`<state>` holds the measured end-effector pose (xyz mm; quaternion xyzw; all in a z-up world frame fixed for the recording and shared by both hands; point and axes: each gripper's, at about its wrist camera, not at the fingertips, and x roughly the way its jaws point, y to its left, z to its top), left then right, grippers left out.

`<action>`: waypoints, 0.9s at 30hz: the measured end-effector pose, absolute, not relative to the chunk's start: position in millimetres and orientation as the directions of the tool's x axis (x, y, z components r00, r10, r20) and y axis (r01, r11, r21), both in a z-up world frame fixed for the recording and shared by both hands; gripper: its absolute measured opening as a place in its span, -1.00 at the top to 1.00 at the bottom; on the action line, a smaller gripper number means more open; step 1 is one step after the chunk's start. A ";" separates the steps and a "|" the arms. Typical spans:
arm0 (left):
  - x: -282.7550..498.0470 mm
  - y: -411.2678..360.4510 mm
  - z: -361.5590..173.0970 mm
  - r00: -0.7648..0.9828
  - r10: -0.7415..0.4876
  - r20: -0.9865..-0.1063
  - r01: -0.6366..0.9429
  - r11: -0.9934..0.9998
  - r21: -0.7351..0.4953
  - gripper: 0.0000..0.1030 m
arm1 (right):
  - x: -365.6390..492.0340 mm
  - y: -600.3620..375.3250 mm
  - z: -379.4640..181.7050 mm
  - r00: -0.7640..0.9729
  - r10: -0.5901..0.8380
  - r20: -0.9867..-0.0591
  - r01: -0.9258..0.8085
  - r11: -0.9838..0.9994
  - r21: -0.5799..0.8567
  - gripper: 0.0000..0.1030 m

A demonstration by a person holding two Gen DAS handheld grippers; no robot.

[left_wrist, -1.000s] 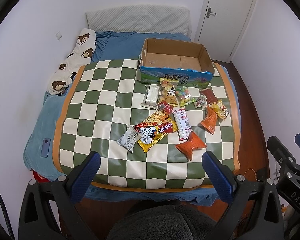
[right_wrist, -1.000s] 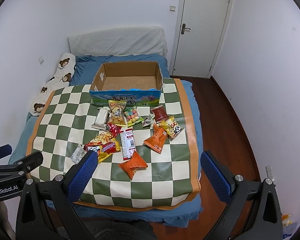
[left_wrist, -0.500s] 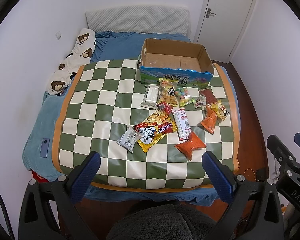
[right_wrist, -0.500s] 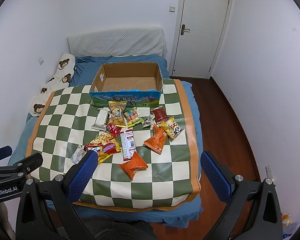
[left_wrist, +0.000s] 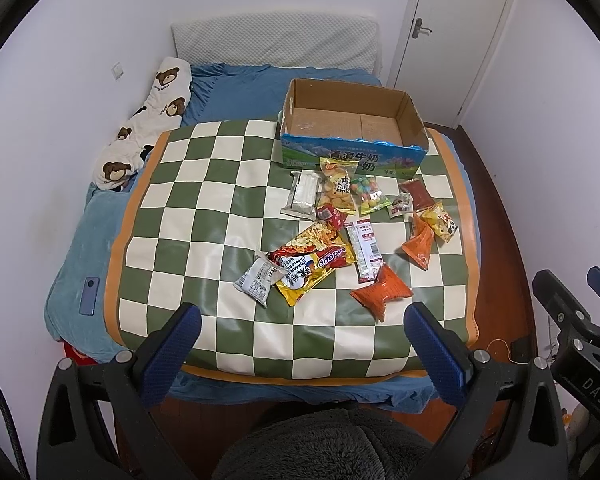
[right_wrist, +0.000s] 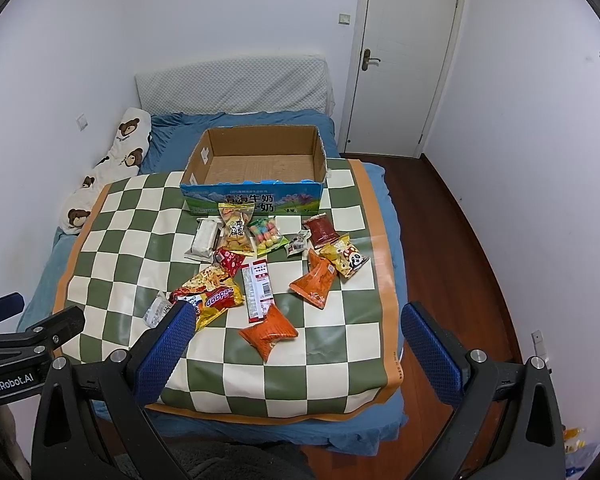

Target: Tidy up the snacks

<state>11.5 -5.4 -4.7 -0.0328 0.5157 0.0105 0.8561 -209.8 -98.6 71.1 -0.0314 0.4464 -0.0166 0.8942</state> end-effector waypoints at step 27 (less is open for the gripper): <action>37.5 6.7 -28.0 0.512 0.049 -0.858 -0.051 0.998 0.027 -1.00 | -196.0 -86.3 51.2 0.563 -0.016 -0.826 0.002 1.000 -0.018 -1.00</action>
